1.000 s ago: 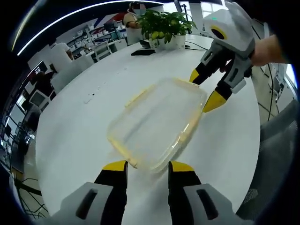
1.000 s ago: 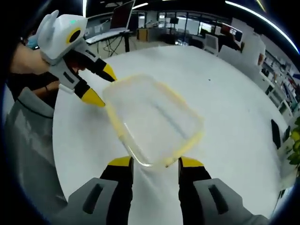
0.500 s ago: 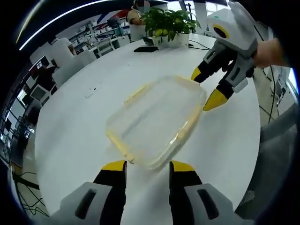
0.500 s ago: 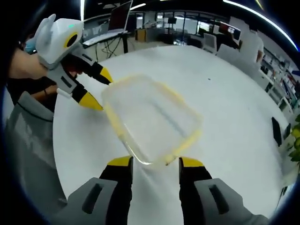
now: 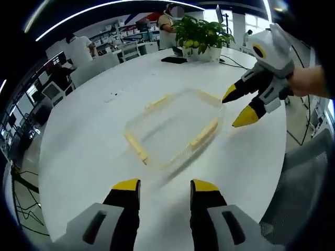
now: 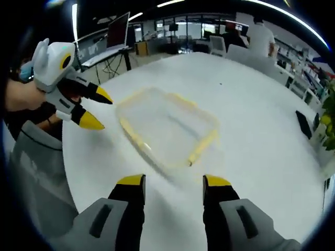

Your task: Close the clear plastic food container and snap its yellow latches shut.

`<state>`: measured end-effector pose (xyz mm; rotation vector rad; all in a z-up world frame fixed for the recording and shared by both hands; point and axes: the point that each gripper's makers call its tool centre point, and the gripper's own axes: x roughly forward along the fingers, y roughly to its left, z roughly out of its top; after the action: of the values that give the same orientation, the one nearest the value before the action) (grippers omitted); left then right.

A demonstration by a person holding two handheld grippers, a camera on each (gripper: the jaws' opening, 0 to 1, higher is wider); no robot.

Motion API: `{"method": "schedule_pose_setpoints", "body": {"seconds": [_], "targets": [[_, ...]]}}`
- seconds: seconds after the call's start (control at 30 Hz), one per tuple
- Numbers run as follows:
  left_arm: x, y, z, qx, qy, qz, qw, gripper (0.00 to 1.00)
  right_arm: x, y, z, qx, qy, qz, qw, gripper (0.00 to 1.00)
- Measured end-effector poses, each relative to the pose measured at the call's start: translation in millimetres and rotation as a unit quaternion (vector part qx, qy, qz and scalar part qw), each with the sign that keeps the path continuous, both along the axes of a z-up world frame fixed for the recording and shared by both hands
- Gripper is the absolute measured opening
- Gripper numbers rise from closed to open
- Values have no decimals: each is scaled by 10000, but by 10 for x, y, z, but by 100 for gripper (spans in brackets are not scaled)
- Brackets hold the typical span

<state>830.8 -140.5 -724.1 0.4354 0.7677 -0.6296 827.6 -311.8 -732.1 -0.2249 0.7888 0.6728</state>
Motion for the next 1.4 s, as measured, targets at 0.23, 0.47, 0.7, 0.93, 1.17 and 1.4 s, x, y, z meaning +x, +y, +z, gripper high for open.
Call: {"method": "schedule_pose_setpoints", "body": {"seconds": [0.23,0.47,0.7,0.93,1.17,1.4], "targets": [[-226,73,86,-227,-63,278,9993,33,-149,-27,124,236,-115,-277,9993,43],[-425,221,172,-359,-174,505,9979,33,-347,-93,204,360,-249,-479,9979,44],[-625,282,283,-526,-303,675,9959,34,-471,-189,350,493,-509,-868,9937,45],[-817,289,318,-687,-387,810,9936,35,-648,-121,392,574,-592,-922,9923,46],[-973,319,314,-820,-333,943,9916,36,-856,-43,401,636,-618,-954,9915,48],[-1087,305,462,-1336,-594,1350,9800,43,-1005,-133,518,555,-975,-1155,9870,54]]}}
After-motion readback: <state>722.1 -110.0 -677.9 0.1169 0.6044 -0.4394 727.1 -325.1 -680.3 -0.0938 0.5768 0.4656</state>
